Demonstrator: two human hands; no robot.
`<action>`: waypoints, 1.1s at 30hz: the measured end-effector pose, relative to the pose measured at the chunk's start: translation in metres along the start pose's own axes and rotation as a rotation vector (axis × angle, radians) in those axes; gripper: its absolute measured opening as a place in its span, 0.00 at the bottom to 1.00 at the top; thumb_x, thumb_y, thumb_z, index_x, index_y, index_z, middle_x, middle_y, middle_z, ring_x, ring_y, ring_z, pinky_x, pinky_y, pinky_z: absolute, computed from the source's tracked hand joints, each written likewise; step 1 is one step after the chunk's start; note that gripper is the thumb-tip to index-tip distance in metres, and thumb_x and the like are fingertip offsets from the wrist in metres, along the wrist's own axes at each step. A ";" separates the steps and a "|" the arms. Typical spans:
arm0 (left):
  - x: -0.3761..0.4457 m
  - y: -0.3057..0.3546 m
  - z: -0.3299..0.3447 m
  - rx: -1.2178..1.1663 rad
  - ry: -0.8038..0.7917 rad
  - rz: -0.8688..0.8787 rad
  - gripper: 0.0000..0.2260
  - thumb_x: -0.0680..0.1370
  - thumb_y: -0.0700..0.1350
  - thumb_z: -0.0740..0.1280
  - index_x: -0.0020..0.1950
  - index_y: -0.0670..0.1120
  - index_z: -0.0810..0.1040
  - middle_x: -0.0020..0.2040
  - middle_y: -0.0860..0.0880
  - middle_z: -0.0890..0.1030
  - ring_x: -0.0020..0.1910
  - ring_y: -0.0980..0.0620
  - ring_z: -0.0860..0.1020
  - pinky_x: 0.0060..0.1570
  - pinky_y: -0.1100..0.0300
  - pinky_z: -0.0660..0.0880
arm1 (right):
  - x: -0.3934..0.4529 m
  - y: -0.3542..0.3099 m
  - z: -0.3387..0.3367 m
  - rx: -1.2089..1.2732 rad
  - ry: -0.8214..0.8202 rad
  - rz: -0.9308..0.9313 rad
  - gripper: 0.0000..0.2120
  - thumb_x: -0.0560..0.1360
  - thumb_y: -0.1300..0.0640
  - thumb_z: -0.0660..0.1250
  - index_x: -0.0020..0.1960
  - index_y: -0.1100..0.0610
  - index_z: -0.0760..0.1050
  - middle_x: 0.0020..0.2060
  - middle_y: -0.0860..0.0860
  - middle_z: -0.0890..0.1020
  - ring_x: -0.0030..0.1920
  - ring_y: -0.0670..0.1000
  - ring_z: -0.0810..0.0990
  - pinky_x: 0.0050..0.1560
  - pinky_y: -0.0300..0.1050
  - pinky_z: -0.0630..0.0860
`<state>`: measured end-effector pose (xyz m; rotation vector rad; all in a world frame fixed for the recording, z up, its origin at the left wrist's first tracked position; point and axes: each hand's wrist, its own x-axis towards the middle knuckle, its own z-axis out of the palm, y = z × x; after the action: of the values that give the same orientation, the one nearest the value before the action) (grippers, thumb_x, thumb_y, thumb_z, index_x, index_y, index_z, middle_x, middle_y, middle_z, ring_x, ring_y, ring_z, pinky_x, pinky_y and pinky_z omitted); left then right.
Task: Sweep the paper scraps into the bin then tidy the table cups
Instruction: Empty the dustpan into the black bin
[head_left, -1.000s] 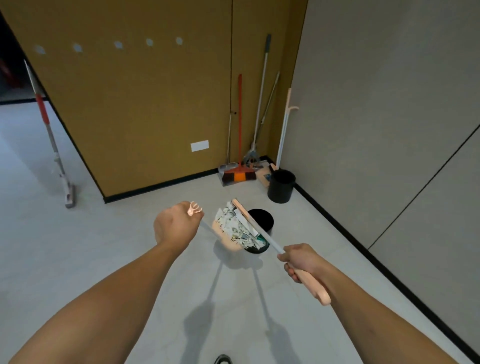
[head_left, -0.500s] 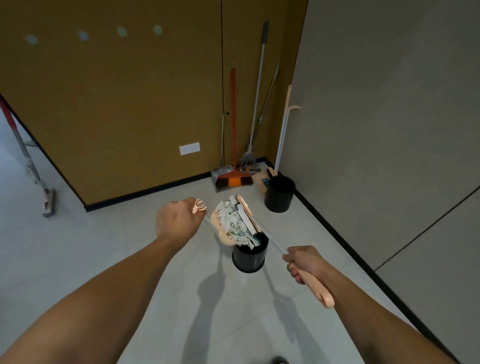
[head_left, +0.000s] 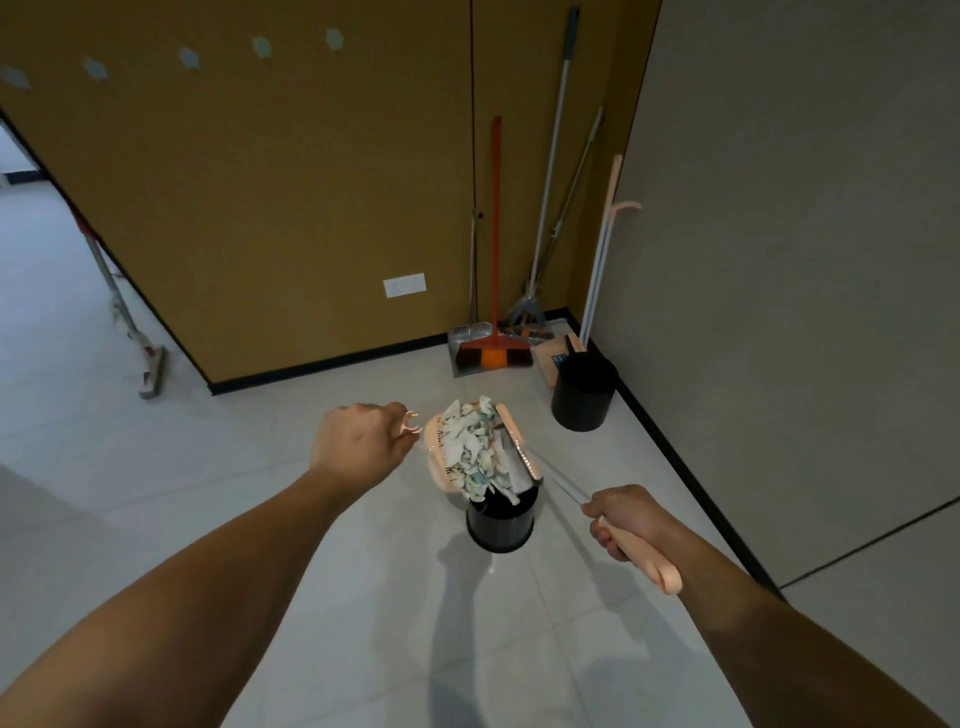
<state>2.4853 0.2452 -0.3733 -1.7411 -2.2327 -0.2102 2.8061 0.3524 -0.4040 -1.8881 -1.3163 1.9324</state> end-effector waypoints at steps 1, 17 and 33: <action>0.001 0.001 0.001 0.011 -0.017 0.027 0.08 0.74 0.57 0.68 0.42 0.53 0.78 0.26 0.56 0.72 0.23 0.56 0.67 0.25 0.65 0.58 | 0.000 0.000 -0.003 0.004 -0.002 0.007 0.04 0.77 0.64 0.65 0.49 0.66 0.76 0.27 0.57 0.73 0.23 0.50 0.68 0.21 0.37 0.65; -0.001 -0.008 -0.009 0.103 -0.069 0.277 0.11 0.75 0.59 0.65 0.41 0.54 0.77 0.29 0.55 0.76 0.25 0.53 0.71 0.24 0.65 0.58 | -0.008 0.015 0.011 0.042 0.062 0.044 0.05 0.77 0.64 0.65 0.49 0.66 0.76 0.24 0.55 0.72 0.20 0.49 0.68 0.20 0.36 0.66; 0.004 -0.003 -0.016 0.122 -0.128 0.478 0.06 0.76 0.53 0.66 0.41 0.52 0.76 0.29 0.54 0.72 0.25 0.52 0.70 0.25 0.64 0.62 | -0.011 0.029 0.020 -0.019 0.127 0.059 0.05 0.76 0.65 0.66 0.49 0.66 0.77 0.26 0.57 0.75 0.18 0.49 0.70 0.22 0.36 0.69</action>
<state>2.4834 0.2438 -0.3569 -2.1997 -1.7897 0.1441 2.8042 0.3185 -0.4179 -2.0430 -1.2604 1.7980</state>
